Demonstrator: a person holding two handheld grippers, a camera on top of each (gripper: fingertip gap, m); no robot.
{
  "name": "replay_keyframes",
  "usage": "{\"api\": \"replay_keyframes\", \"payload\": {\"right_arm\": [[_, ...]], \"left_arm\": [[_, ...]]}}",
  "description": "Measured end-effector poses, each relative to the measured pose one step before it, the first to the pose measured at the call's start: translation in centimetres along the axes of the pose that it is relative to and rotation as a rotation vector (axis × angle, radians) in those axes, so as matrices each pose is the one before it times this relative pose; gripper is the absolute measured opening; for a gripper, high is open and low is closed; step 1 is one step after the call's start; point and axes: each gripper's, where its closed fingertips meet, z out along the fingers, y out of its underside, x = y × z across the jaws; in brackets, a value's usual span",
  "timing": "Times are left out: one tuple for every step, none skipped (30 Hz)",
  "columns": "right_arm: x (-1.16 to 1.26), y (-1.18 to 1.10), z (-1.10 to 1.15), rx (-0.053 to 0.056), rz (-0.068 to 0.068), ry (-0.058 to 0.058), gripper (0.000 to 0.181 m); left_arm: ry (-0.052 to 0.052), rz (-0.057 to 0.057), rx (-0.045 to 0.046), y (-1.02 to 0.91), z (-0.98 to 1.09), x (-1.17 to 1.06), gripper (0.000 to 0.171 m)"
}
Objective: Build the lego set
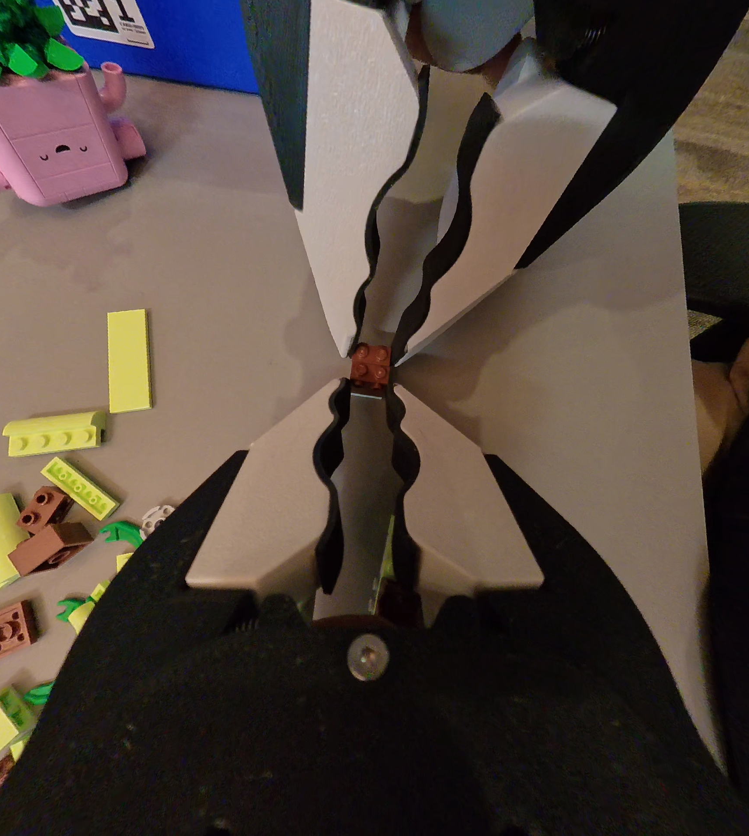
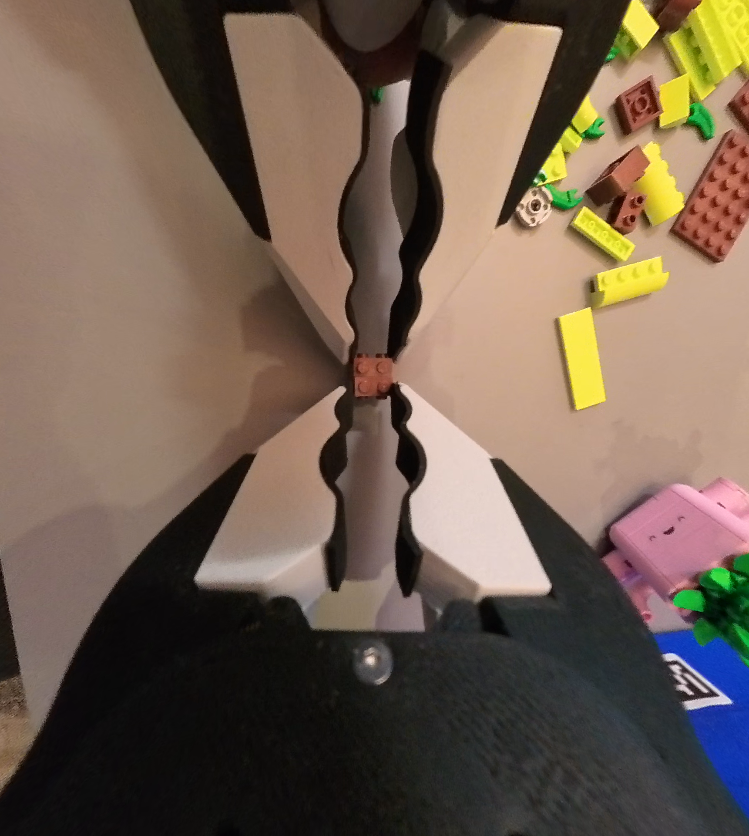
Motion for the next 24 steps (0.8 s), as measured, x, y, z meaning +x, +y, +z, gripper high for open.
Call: {"api": "replay_keyframes", "payload": {"right_arm": [[-0.023,-0.001,0.021,0.0086,0.0010,-0.0010,0.014],[-0.003,-0.005,0.016,0.0133,0.0029,0.0002,0.014],[-0.003,-0.008,0.005,0.0155,0.0041,0.0009,0.014],[0.003,-0.005,0.002,0.0134,0.0064,0.0003,0.014],[0.006,-0.009,0.002,0.0096,0.0071,0.0000,0.014],[0.007,-0.010,0.008,0.0050,0.0057,0.0016,0.014],[0.017,-0.009,-0.002,-0.0011,0.0010,0.0059,0.015],[0.033,-0.019,0.003,-0.0040,0.0000,0.0124,0.015],[0.022,-0.047,0.025,-0.0005,0.0043,0.0147,0.015],[0.009,-0.060,0.039,0.0071,0.0040,0.0145,0.016],[-0.059,0.026,0.131,0.0044,0.0117,0.0082,0.022],[-0.179,0.022,0.179,0.0058,0.0274,-0.0048,0.047],[-0.144,-0.114,0.062,0.0152,0.0401,-0.0105,0.063],[0.050,-0.292,-0.161,0.0267,0.0400,-0.0024,0.070],[0.276,-0.488,-0.371,0.0414,0.0313,0.0141,0.076],[0.423,-0.650,-0.538,0.0520,0.0171,0.0286,0.077],[0.515,-0.721,-0.612,0.0535,-0.0005,0.0424,0.077],[0.430,-0.708,-0.597,0.0484,-0.0196,0.0475,0.077],[0.280,-0.642,-0.543,0.0396,-0.0369,0.0462,0.076],[0.110,-0.588,-0.499,0.0306,-0.0500,0.0441,0.075],[0.001,-0.558,-0.442,0.0236,-0.0604,0.0411,0.073],[-0.028,-0.538,-0.393,0.0162,-0.0686,0.0417,0.073],[-0.092,-0.558,-0.333,0.0118,-0.0716,0.0366,0.070],[-0.089,-0.602,-0.264,0.0099,-0.0705,0.0312,0.067]], "left_arm": [[0.0046,-0.0041,0.00123,0.009,-0.005,-0.005,0.012],[0.0048,-0.0048,0.00187,0.016,-0.004,-0.004,0.012],[0.0028,-0.0029,0.00182,0.014,0.006,0.005,0.012],[-0.0003,0.0015,0.00112,0.005,0.001,-0.009,0.012],[-0.0024,0.0041,-0.00073,0.015,-0.001,-0.009,0.012],[-0.0035,0.0050,-0.00120,0.010,-0.005,-0.011,0.012],[-0.0032,0.0045,-0.00048,0.022,-0.009,-0.006,0.012],[-0.0024,0.0030,0.00047,0.037,-0.009,-0.019,0.013],[-0.0003,0.0002,0.00115,0.030,-0.015,-0.021,0.013],[0.0016,-0.0025,0.00070,0.044,-0.031,-0.012,0.013],[0.0015,-0.0008,-0.00052,0.036,-0.010,-0.008,0.013],[-0.0012,0.0005,0.00109,0.006,-0.015,-0.019,0.013],[-0.0073,0.0012,-0.00067,0.021,-0.045,-0.093,0.013],[-0.0116,-0.0011,-0.00037,0.038,-0.090,-0.204,0.013],[-0.0080,-0.0059,0.00292,0.021,-0.140,-0.230,0.013],[0.0050,-0.0144,0.01203,-0.083,-0.209,-0.123,0.013],[0.0175,-0.0250,0.02366,-0.244,-0.297,-0.044,0.013],[0.0282,-0.0337,0.03383,-0.413,-0.431,0.024,0.013],[0.0378,-0.0401,0.04374,-0.582,-0.568,0.084,0.013],[0.0483,-0.0453,0.05320,-0.722,-0.680,0.185,0.013],[0.0591,-0.0526,0.05964,-0.823,-0.756,0.286,0.013],[0.0702,-0.0570,0.05863,-0.795,-0.772,0.411,0.013],[0.0752,-0.0597,0.05171,-0.700,-0.728,0.485,0.013],[0.0771,-0.0599,0.03834,-0.492,-0.604,0.551,0.013]]}}
